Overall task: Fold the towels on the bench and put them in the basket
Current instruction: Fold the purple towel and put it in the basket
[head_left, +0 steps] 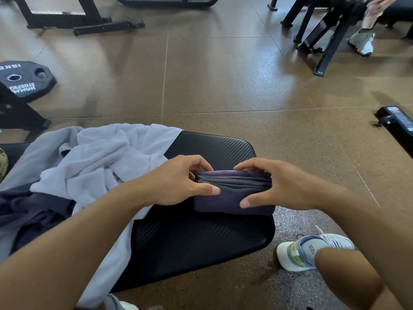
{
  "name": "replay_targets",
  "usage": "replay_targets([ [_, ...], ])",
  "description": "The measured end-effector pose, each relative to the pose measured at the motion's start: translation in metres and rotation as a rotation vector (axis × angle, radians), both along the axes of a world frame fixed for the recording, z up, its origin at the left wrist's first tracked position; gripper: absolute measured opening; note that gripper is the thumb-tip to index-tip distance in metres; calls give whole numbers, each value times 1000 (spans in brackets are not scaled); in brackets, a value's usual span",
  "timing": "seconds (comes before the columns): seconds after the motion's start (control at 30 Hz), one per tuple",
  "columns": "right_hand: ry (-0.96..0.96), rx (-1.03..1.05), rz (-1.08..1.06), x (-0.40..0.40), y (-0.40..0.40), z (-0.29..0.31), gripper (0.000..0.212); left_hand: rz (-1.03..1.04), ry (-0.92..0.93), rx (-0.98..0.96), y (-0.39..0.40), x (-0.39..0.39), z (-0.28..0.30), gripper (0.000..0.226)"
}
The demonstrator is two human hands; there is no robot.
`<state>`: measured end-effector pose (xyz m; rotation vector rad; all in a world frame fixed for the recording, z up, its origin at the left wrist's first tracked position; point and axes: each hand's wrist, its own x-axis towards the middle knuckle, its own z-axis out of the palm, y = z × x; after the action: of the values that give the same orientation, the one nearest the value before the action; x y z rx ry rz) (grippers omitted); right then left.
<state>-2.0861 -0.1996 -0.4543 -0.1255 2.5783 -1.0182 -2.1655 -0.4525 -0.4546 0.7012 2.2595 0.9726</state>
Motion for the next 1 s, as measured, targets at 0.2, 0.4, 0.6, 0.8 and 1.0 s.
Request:
replay_targets([
  [0.2, 57, 44, -21, -6, 3, -2, 37, 13, 11, 7, 0, -2, 0, 17],
  [0.4, 18, -11, -56, -11, 0, -5, 30, 18, -36, -9, 1, -3, -3, 12],
  [0.6, -48, -102, -36, -11, -1, -6, 23, 19, -1, -32, 1, 0, -1, 29],
  [0.8, -63, -13, -17, -12, -6, -15, 20, -32, 73, -135, 7, 3, -8, 20],
  [1.0, 213, 63, -240, -9, -7, -16, 26, 136, 272, -60, 9, 8, -13, 40],
])
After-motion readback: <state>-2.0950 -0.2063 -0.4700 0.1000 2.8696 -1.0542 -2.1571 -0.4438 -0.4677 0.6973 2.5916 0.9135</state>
